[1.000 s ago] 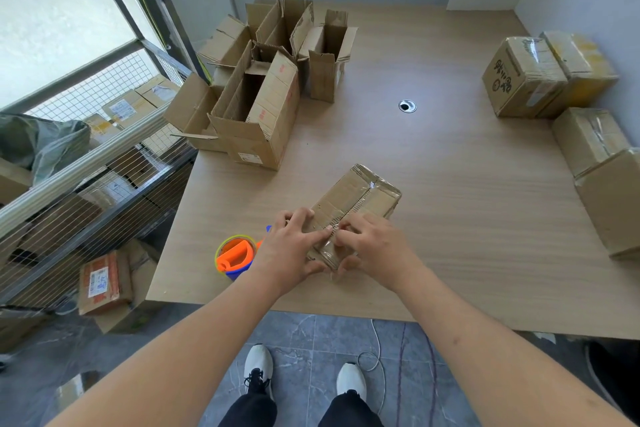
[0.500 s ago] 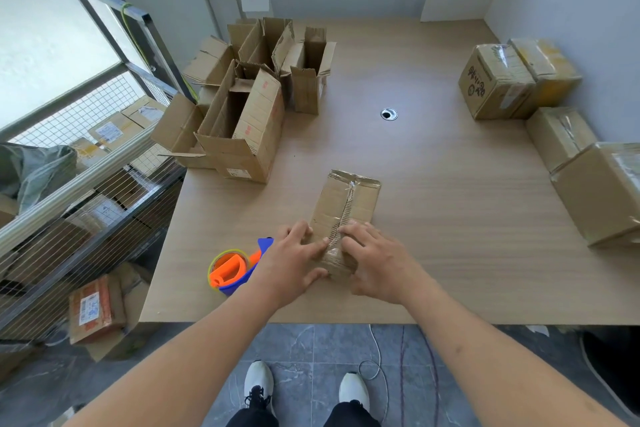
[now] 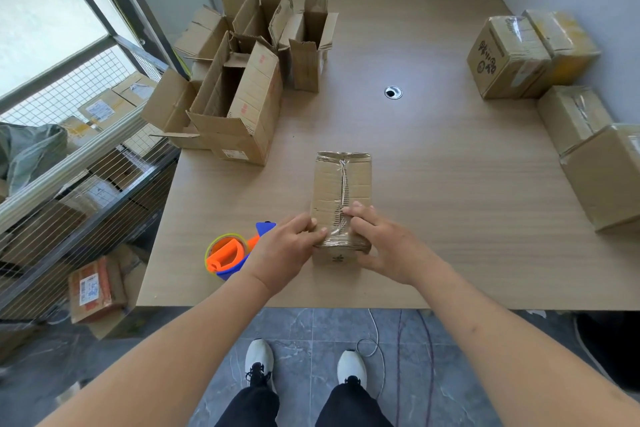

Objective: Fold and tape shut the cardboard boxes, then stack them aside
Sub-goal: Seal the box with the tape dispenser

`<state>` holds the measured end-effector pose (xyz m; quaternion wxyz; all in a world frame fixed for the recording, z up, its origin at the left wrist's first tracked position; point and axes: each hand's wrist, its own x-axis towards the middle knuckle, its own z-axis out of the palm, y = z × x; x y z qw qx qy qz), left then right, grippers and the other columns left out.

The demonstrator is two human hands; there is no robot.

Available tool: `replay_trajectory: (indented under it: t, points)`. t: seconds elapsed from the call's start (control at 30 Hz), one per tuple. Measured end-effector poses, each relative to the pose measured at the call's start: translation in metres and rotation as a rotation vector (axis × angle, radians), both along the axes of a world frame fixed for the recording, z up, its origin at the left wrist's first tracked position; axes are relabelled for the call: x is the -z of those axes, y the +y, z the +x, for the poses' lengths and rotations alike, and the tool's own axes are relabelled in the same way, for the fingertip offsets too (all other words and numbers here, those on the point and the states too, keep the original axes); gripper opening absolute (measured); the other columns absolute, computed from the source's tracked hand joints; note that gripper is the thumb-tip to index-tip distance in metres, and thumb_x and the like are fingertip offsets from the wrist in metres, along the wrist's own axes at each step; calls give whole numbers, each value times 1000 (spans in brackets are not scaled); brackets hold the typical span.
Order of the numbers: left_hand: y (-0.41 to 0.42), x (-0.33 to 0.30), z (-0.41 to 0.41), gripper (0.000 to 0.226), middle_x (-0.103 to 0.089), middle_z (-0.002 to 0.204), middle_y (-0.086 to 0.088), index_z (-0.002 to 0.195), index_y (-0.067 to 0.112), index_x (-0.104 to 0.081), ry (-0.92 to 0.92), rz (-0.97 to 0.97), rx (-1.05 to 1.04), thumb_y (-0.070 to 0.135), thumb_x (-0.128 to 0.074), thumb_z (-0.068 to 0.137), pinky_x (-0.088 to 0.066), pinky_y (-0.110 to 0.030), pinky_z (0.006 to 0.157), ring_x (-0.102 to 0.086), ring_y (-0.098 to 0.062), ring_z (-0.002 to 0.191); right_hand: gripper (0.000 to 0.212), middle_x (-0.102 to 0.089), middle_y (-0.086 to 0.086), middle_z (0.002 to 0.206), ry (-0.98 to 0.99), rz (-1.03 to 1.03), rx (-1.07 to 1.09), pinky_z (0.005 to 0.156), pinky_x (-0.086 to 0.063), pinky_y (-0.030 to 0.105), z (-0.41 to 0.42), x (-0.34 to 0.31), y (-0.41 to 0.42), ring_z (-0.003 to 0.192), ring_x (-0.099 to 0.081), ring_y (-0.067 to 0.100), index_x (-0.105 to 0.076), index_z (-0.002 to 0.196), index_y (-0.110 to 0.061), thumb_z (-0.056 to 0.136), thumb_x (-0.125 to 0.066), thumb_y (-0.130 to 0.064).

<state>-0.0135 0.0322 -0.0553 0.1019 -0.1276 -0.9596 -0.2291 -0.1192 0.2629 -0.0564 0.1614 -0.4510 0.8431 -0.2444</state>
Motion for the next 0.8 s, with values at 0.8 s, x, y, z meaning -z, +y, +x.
replay_trajectory:
  t: [0.8]
  points:
    - [-30, -1, -1, 90, -49, 143, -4, 152, 11, -46, -231, 80, 33, 19, -91, 74, -48, -31, 104, -55, -20, 124, 98, -41, -2, 137, 93, 255, 447, 109, -45, 45, 32, -24, -58, 132, -41, 25, -44, 137, -23, 64, -70, -83]
